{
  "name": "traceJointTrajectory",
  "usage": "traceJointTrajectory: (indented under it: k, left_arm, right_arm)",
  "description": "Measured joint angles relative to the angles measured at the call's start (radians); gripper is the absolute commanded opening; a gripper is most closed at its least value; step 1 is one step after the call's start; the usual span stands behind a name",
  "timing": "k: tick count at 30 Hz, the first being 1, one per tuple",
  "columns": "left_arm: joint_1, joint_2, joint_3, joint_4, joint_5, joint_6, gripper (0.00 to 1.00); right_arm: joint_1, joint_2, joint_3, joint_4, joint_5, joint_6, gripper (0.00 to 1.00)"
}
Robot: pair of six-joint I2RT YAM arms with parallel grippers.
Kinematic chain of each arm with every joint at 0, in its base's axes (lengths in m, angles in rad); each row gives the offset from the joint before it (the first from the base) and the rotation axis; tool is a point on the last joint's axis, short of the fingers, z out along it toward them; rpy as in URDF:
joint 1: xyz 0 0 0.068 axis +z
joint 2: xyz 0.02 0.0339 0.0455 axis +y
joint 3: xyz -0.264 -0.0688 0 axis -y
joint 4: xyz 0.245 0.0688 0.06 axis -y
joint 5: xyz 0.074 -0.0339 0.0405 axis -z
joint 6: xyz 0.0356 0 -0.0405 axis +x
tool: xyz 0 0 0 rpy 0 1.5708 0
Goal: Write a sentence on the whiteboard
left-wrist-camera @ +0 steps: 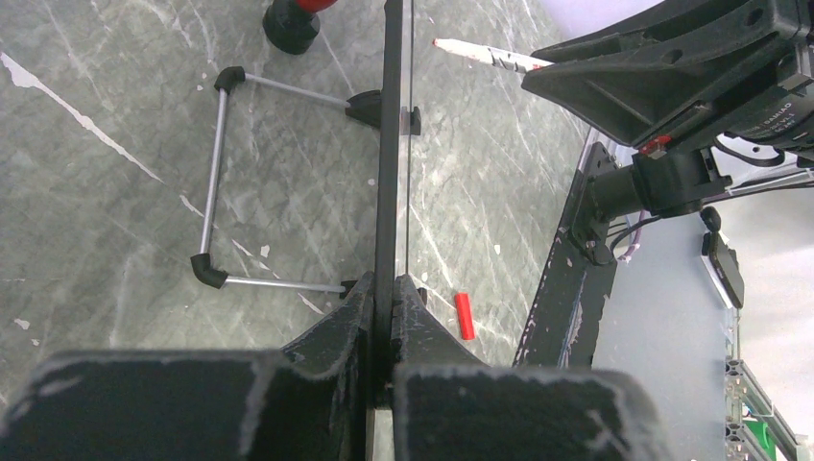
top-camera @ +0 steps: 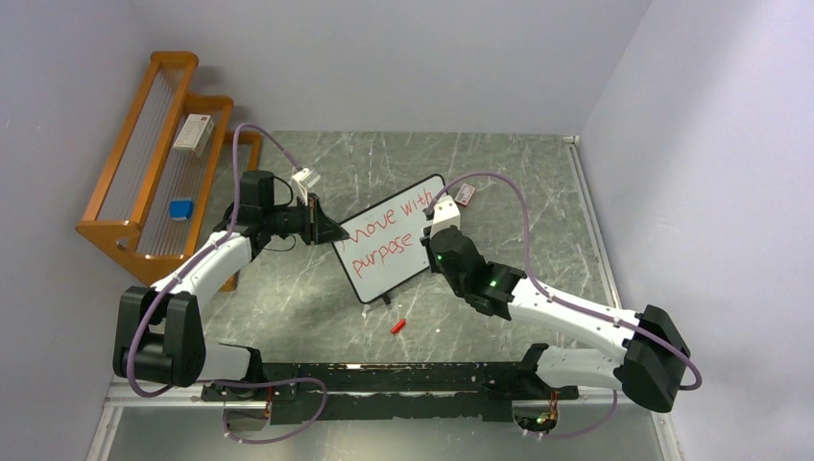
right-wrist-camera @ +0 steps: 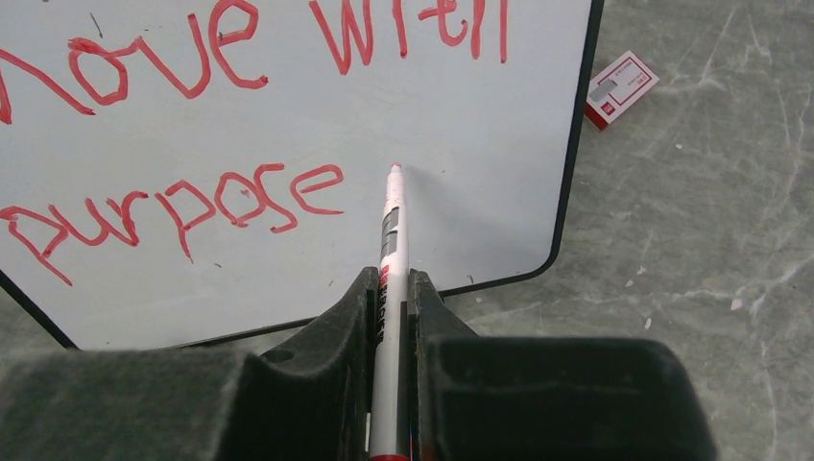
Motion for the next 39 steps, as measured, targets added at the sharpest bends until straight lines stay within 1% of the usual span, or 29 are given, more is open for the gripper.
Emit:
traceJointTrajectory:
  k: [18,27,39]
  left_arm:
    - [0.0,0.004,0.004,-0.003,0.0,0.0,0.05]
    - [0.0,0.005,0.005,-0.004,0.0,0.0,0.05]
    - [0.0,0.005,0.005,-0.004,0.0,0.0,0.05]
  right_arm:
    - [-0.032,0.064,0.0,0.047,-0.049,-0.02,0.0]
    - [-0.033,0.064,-0.002,0.046,-0.052,-0.017,0.0]
    - [-0.033,0.043,-0.047,0.006,-0.063,0.008,0.0]
